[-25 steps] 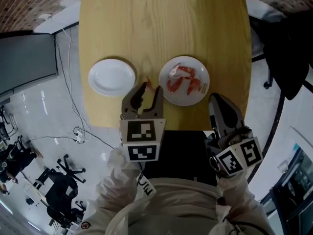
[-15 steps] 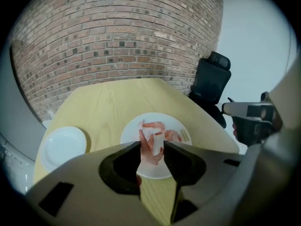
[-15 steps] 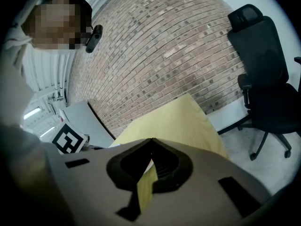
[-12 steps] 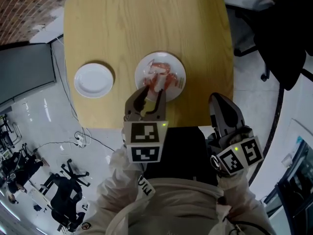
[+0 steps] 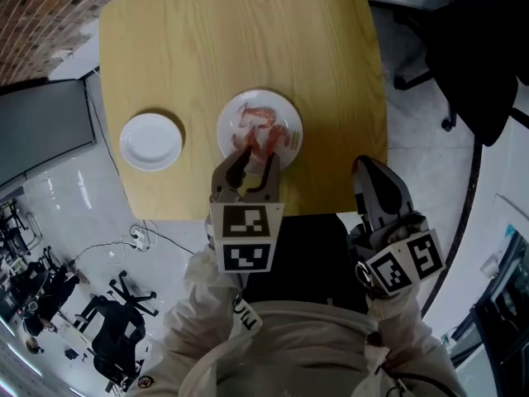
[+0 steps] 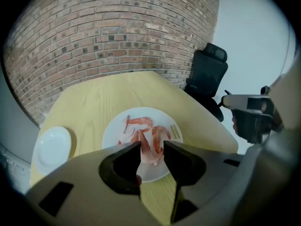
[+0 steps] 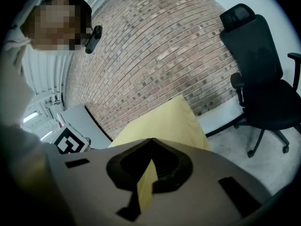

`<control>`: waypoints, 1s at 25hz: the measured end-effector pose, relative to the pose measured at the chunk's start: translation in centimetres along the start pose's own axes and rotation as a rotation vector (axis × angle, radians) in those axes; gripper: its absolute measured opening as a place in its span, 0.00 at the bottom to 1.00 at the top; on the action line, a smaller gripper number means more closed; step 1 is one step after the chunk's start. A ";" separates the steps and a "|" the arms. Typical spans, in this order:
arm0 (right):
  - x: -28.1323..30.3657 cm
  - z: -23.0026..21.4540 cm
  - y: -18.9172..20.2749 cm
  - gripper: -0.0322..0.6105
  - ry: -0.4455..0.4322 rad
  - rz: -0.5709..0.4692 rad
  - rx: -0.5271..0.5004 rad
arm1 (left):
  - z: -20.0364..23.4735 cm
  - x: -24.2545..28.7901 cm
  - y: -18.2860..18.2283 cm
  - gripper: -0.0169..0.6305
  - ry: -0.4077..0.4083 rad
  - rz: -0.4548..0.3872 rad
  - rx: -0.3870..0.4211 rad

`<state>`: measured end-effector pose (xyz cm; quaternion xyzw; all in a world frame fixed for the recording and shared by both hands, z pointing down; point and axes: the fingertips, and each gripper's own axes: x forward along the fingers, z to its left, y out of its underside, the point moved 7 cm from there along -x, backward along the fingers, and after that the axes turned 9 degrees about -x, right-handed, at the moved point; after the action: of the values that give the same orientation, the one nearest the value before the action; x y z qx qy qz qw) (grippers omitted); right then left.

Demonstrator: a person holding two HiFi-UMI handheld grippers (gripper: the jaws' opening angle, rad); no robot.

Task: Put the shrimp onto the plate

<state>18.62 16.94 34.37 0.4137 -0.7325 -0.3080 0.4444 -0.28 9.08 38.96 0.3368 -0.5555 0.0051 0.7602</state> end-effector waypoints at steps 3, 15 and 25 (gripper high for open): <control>0.0 -0.2 0.1 0.09 -0.002 -0.004 0.012 | 0.0 0.3 0.0 0.27 -0.002 0.004 -0.003; -0.2 -0.9 0.3 0.09 0.010 -0.005 0.025 | -0.4 0.9 0.2 0.26 -0.009 0.042 0.027; -0.4 -0.5 0.1 0.09 0.007 -0.008 0.015 | -0.4 0.2 0.2 0.26 -0.003 0.026 0.025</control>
<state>19.16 17.34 34.53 0.4210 -0.7316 -0.3027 0.4425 0.05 9.39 39.21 0.3392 -0.5609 0.0212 0.7549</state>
